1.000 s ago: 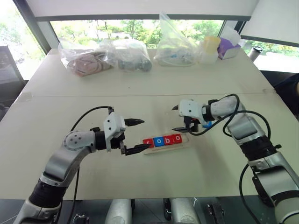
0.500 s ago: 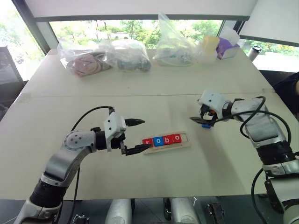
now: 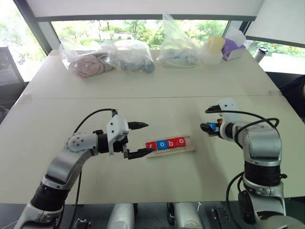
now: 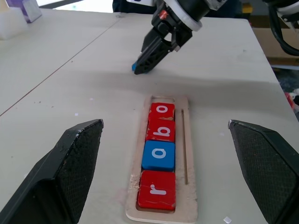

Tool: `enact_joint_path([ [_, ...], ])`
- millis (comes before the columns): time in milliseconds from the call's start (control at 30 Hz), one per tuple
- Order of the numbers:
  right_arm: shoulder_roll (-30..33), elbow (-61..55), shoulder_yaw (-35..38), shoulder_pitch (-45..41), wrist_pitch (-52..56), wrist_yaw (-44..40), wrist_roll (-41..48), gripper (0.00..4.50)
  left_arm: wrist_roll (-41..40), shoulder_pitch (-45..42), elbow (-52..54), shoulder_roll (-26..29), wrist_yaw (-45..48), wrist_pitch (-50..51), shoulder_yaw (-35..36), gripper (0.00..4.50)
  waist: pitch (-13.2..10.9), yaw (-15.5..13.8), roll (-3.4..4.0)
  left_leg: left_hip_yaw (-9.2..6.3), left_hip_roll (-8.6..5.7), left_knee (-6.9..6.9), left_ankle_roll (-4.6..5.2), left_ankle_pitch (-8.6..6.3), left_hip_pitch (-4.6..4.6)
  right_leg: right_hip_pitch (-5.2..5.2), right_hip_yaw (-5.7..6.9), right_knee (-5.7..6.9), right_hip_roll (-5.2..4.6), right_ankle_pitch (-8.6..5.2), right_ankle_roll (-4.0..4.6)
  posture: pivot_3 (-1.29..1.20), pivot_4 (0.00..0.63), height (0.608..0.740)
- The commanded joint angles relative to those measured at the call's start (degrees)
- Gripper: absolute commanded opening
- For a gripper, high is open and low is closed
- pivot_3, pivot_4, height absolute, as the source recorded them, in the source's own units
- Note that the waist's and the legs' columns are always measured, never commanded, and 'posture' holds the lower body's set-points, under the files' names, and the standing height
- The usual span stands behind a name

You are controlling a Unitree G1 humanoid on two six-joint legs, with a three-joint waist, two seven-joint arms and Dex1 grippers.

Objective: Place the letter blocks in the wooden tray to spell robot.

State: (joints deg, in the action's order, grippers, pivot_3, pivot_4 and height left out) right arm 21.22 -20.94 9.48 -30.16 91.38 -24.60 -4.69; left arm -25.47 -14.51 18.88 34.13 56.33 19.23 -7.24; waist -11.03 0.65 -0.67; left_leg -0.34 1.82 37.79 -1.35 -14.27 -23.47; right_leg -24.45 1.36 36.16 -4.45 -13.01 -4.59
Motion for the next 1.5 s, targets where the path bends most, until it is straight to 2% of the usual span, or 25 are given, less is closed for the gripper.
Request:
enact_joint_path([
  [33, -0.6, -0.7, 2.4, -0.6, 0.4, 2.6, 1.0, 4.47, 0.0, -1.0, 0.3, -0.3, 0.6, -1.1, 0.3, 4.5, 0.0, 0.0, 0.0, 0.01, 0.0, 0.0, 0.0, 0.0, 0.0, 0.0, 0.0, -0.01, 0.0, 0.0, 0.0, 0.0, 0.15, 0.74],
  [267, -2.5, 4.3, 4.6, -1.6, -1.7, 6.2, 2.8, 4.47, 0.3, -1.3, 0.1, -0.7, 0.7, -1.2, 0.2, 4.5, 0.0, 0.2, 0.0, 0.0, 0.0, -0.09, 0.0, 0.0, 0.0, -0.02, 0.0, -0.02, 0.0, -0.01, -0.01, 0.0, 0.15, 0.74],
  [433, -2.7, 6.3, 3.5, -1.5, -4.2, 8.0, 4.2, 4.47, 0.5, -0.9, 0.4, -0.8, 0.4, -1.2, 0.4, 4.5, 0.0, 0.2, -0.01, 0.0, 0.0, -0.09, 0.01, 0.0, 0.01, -0.02, 0.0, -0.02, 0.01, -0.01, -0.01, 0.0, 0.15, 0.74],
  [567, -2.6, 6.1, 2.5, -0.9, -4.5, 8.8, 5.2, 2.69, 0.6, -0.6, 0.7, -1.0, 0.1, -1.3, 0.4, 4.5, 0.0, 0.2, -0.01, 0.0, 0.0, -0.09, 0.0, 0.0, 0.01, -0.02, 0.0, -0.03, 0.01, -0.01, -0.01, 0.0, 0.15, 0.74],
  [633, -2.2, 5.4, 2.1, -0.5, -4.4, 9.1, 5.7, 1.57, 0.6, -0.5, 0.8, -1.0, 0.0, -1.3, 0.4, 4.5, 0.0, 0.2, -0.01, -0.01, 0.0, -0.1, 0.0, 0.0, 0.01, -0.02, 0.0, -0.03, 0.01, -0.01, -0.01, 0.0, 0.15, 0.74],
  [667, -1.9, 4.9, 1.8, -0.3, -4.1, 9.2, 6.0, 1.16, 0.7, -0.3, 0.8, -1.1, 0.0, -1.4, 0.3, 4.5, 0.0, 0.2, -0.01, -0.01, 0.0, -0.11, 0.0, 0.0, 0.01, -0.02, 0.0, -0.03, 0.01, -0.01, -0.01, 0.0, 0.15, 0.74],
  [833, 1.7, -2.0, 0.2, 2.3, 0.5, 8.5, 7.9, 1.14, 1.0, 0.2, 0.8, -1.6, -0.2, -1.9, -0.1, 4.5, 0.0, -0.1, -0.01, -0.02, 0.0, -0.19, 0.0, 0.0, 0.01, -0.02, 0.0, -0.07, 0.0, -0.03, -0.02, 0.0, 0.15, 0.74],
  [967, 6.6, -14.4, 0.7, 11.8, 1.1, 5.0, 15.0, 1.14, 1.2, 0.6, 0.4, -1.8, 0.2, -2.6, -0.3, 4.5, 0.0, -0.2, -0.04, -0.05, -0.03, -0.46, 0.0, 0.0, 0.0, -0.02, 0.01, -0.22, -0.01, -0.1, -0.11, 0.0, 0.15, 0.74],
  [1133, 9.9, -22.1, 2.8, 18.7, 1.1, 5.1, 22.8, 1.14, 1.5, 0.5, -0.3, -2.2, 0.4, -3.3, -0.5, 4.5, 0.0, 0.1, -0.05, -0.05, -0.03, -0.62, 0.0, 0.0, 0.05, -0.07, 0.01, -0.25, 0.0, -0.14, -0.15, 0.0, 0.15, 0.74],
  [1300, 8.9, -20.7, 4.7, 18.6, 1.1, 9.7, 26.9, 1.14, 1.5, 0.3, -0.6, -2.6, 0.6, -3.5, -0.9, 4.5, 0.0, 0.0, -0.06, -0.04, -0.01, -0.56, 0.0, 0.0, 0.08, -0.07, 0.02, -0.24, 0.01, -0.21, -0.25, 0.0, 0.15, 0.74],
  [1500, 8.2, -16.4, 4.7, 14.6, 1.1, 15.0, 30.9, 1.14, 1.7, -0.4, -1.0, -2.8, 0.7, -3.5, -1.0, 4.5, 0.0, 0.0, -0.06, -0.03, -0.01, -0.55, 0.0, 0.0, 0.06, -0.08, 0.02, -0.26, 0.0, -0.19, -0.22, 0.0, 0.15, 0.74],
])
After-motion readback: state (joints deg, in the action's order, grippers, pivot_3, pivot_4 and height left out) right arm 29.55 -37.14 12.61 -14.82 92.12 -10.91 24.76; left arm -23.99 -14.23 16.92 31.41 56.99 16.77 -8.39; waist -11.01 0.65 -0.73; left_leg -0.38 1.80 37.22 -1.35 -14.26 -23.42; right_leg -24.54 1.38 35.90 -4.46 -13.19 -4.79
